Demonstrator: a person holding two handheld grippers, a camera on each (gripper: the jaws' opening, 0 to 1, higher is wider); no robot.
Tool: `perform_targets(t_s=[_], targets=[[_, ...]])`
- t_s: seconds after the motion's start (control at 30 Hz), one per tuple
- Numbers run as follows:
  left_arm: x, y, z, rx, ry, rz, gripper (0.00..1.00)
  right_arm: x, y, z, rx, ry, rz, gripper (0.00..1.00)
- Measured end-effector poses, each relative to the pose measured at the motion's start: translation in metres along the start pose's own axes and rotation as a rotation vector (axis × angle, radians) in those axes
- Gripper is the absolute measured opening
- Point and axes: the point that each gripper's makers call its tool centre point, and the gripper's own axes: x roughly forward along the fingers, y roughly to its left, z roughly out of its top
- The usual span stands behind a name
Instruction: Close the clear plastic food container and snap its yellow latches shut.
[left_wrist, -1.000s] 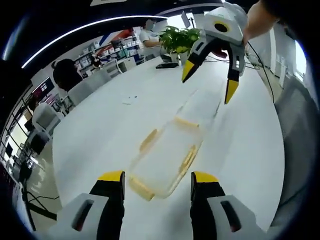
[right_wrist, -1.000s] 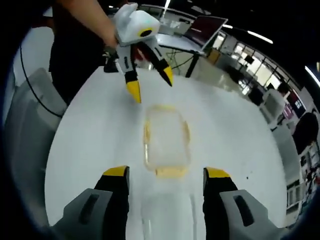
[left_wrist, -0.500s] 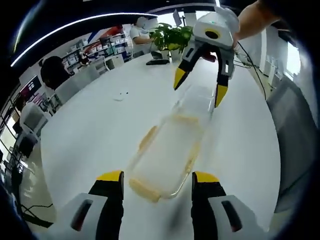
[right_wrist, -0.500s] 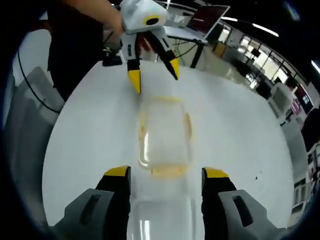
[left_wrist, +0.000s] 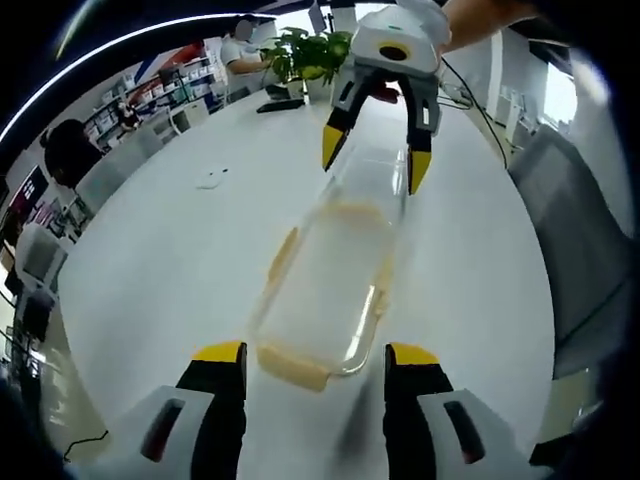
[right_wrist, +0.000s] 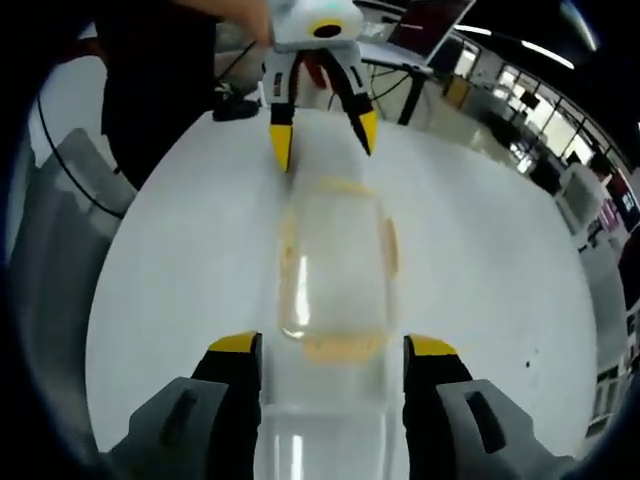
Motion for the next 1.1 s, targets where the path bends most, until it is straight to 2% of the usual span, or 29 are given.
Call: perform_targets(t_s=[0.23,0.4,0.63,0.87,1.1], targets=[[0.006,-0.002,-0.011,0.031,0.042,-0.078,0.49,0.005,0.002,-0.002,-0.008,0.016,0.02,0.52],[0.012,0.001,-0.018,0.065,0.06,-0.087,0.49,0.008,0.0,-0.002,-0.015,0.019,0.022,0.52],[0.016,0.006,-0.022,0.122,0.055,-0.111,0.49,0.013,-0.002,-0.008,-0.004,0.043,0.036,0.52],[0.017,0.017,-0.024,0.141,0.061,-0.128,0.49,0.018,0.0,-0.009,-0.004,0.058,0.046,0.51],[0.022,0.018,-0.028,0.19,0.087,-0.176,0.46,0.025,-0.001,-0.011,0.003,0.075,0.051,0.49]])
